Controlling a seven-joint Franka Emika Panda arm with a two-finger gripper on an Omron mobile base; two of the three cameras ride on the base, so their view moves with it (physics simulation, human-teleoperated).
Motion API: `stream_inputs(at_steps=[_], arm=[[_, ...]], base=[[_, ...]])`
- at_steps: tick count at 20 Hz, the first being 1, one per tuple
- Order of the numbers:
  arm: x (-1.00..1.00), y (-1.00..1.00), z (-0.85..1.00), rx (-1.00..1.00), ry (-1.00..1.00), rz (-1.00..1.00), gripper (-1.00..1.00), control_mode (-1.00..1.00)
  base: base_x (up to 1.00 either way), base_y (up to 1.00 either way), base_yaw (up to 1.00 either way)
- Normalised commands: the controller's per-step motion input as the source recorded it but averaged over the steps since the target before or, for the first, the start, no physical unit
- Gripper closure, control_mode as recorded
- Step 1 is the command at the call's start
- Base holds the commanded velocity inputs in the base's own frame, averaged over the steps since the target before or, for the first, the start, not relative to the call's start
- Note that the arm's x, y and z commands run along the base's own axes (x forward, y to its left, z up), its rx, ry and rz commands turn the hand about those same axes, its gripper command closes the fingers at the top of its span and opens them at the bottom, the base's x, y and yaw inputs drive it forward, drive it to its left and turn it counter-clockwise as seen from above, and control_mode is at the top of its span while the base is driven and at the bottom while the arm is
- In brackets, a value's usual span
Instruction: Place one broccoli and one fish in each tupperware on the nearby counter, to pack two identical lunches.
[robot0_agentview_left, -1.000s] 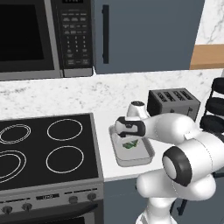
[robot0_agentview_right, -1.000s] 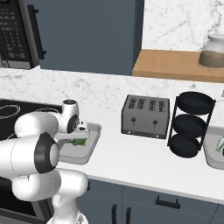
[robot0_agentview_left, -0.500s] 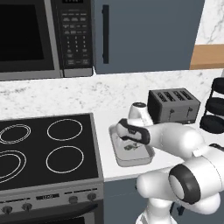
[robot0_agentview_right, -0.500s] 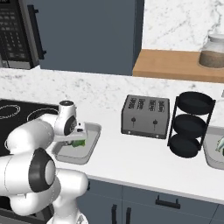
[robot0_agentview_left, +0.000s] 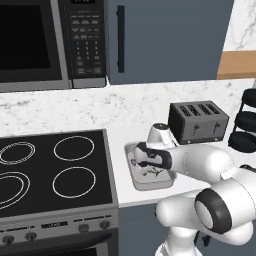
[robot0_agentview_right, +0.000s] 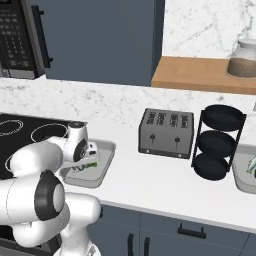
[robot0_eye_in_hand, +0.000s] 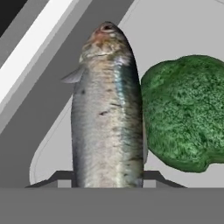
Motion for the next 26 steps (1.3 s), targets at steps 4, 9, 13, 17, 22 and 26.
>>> stream_inputs(at_steps=[4,9,13,17,22,26], arm=[[0.42,0.0,-0.28,0.0,0.09,0.24,1.0,-1.0],[0.29,-0.07,0.03,0.0,0.0,0.11,1.0,-1.0],[0.06,-0.06,0.32,0.0,-0.01,0.03,1.0,-1.0],[0.09,0.0,0.05,0.0,0.0,0.01,1.0,-1.0],[0.01,0.0,0.0,0.0,0.0,0.0,1.0,-1.0],[0.0,0.0,0.0,0.0,0.0,0.0,-1.0,-1.0]], base=[[0.0,0.0,0.0],[0.0,0.0,0.0],[0.0,0.0,0.0],[0.0,0.0,0.0],[0.0,0.0,0.0],[0.0,0.0,0.0]])
